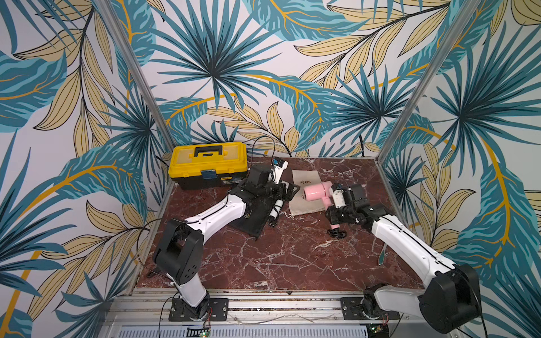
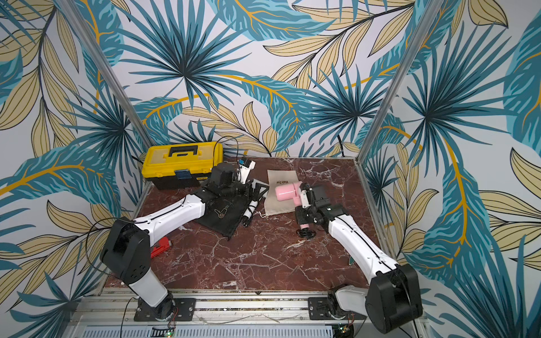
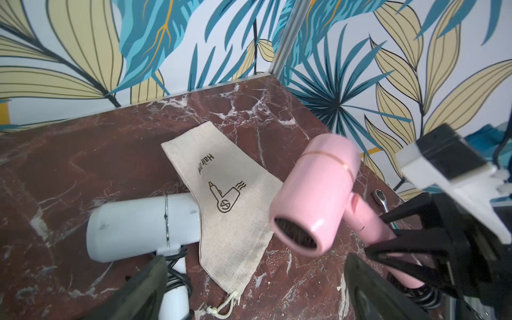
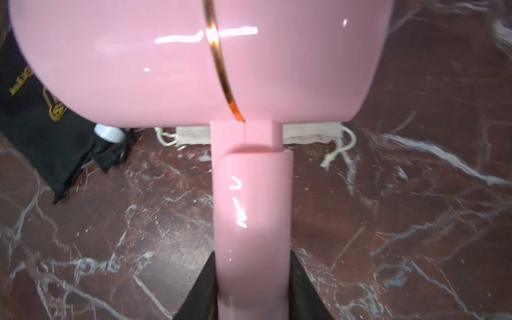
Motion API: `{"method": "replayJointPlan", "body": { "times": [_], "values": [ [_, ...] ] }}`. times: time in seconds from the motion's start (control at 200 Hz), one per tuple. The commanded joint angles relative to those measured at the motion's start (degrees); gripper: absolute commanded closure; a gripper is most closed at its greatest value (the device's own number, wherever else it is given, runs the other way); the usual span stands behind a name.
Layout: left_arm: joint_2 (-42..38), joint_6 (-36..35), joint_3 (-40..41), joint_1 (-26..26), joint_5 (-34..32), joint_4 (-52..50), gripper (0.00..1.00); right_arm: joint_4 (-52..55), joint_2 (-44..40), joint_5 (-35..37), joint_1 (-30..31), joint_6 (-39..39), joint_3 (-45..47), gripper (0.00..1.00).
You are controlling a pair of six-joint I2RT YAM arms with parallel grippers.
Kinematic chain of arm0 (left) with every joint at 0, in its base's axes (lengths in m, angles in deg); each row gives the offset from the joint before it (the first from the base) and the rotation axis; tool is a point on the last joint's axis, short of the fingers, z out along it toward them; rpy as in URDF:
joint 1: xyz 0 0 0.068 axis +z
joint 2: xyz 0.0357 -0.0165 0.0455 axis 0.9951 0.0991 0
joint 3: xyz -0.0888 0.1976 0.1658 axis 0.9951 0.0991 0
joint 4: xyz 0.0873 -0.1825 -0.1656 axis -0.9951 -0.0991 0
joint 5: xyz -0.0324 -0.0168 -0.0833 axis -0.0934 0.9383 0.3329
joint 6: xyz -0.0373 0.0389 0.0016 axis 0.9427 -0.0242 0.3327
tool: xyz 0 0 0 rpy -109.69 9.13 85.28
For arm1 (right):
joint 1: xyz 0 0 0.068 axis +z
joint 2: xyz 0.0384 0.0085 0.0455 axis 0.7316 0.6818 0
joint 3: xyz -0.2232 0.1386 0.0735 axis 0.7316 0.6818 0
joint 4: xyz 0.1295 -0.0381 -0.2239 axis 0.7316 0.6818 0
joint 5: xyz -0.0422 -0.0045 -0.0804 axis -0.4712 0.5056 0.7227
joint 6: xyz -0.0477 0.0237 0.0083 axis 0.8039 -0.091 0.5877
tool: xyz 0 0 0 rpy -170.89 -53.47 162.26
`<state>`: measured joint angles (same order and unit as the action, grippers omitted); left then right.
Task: Pack away hair dryers
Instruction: Pick up the hair dryer from the center of the board, then fold the hair dryer.
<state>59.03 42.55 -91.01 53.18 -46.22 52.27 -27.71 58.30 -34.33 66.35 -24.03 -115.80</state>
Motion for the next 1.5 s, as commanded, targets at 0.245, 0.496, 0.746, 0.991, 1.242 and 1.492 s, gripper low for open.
{"method": "replayJointPlan", "body": {
  "times": [0.245,0.496,0.746,0.991,1.242,1.492],
  "values": [
    [8.2,0.5,-7.6,8.4,34.4,-6.5,0.0,-0.5,-3.5,0.3,4.5,15.8,-1.0,0.83],
    [11.1,2.1,-9.2,6.7,41.1,-6.5,0.0,-4.9,-3.1,0.3,6.0,22.2,-1.2,0.84],
    [12.5,2.3,-10.5,4.7,44.9,-6.5,0.02,-6.2,-1.8,-0.6,8.3,26.2,-2.9,0.84],
    [13.2,2.7,-10.2,4.8,46.8,-6.5,0.15,-8.2,-3.8,1.1,8.5,27.7,-1.5,0.84],
    [13.6,2.9,-9.9,4.8,47.9,-6.6,0.21,-10.9,-6.4,2.7,8.4,28.0,0.8,0.84],
    [13.1,2.5,-10.4,4.2,47.6,-6.6,0.3,-10.7,-4.9,1.3,8.9,28.6,-0.2,0.84]
  ]
}}
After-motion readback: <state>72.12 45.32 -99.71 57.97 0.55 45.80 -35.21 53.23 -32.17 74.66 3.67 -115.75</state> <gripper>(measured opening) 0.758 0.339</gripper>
